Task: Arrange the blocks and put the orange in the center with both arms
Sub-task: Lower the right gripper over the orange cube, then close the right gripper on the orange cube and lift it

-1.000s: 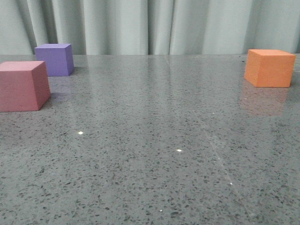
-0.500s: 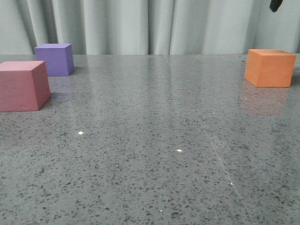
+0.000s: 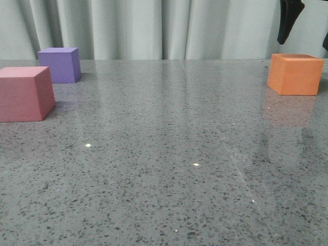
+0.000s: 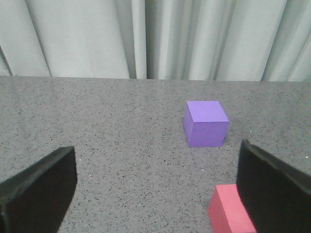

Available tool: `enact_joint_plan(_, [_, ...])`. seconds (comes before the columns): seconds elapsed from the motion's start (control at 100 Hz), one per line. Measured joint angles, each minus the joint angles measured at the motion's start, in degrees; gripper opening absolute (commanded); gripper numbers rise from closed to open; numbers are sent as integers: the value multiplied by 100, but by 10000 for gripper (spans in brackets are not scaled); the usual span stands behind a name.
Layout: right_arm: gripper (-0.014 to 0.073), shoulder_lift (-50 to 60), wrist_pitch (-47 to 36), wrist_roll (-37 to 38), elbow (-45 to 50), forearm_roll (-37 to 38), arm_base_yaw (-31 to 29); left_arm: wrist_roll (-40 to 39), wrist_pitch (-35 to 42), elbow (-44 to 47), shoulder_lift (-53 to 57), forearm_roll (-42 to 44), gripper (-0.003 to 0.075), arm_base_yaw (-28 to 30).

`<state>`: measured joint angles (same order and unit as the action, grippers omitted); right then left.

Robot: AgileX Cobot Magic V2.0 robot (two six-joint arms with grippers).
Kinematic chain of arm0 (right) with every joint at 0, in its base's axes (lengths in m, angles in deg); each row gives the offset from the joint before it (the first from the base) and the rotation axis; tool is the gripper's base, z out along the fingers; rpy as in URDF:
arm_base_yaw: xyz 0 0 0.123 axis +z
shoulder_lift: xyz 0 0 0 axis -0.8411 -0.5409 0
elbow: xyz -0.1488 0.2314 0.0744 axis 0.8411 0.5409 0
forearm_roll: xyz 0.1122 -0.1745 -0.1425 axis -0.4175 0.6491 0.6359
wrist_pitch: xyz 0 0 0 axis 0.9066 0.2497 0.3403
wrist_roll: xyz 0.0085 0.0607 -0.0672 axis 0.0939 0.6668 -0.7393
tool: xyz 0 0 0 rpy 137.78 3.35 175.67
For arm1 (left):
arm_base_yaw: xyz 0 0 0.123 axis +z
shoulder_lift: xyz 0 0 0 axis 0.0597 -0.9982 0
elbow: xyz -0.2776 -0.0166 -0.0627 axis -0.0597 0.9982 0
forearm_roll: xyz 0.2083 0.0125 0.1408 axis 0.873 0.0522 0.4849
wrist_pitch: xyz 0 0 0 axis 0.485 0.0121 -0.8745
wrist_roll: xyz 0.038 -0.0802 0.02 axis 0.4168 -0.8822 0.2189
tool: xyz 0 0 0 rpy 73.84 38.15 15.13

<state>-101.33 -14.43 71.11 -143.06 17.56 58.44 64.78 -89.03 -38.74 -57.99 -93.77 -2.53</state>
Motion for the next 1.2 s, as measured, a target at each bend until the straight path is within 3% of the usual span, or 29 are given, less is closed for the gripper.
enact_joint_plan(0.8, [596,-661,0,-37,-13,-156,95,0,22,0,0,0,627,0])
enact_joint_plan(0.9, [531,-701,0,-37,-13,-145,95,0,22,0,0,0,627,0])
enact_joint_plan(1.09, [276,-701,0,-37,-17,-118,95,0,22,0,0,0,627,0])
enact_joint_plan(1.2, [213,-710,0,-37,-32,-118,98,0,22,0,0,0,627,0])
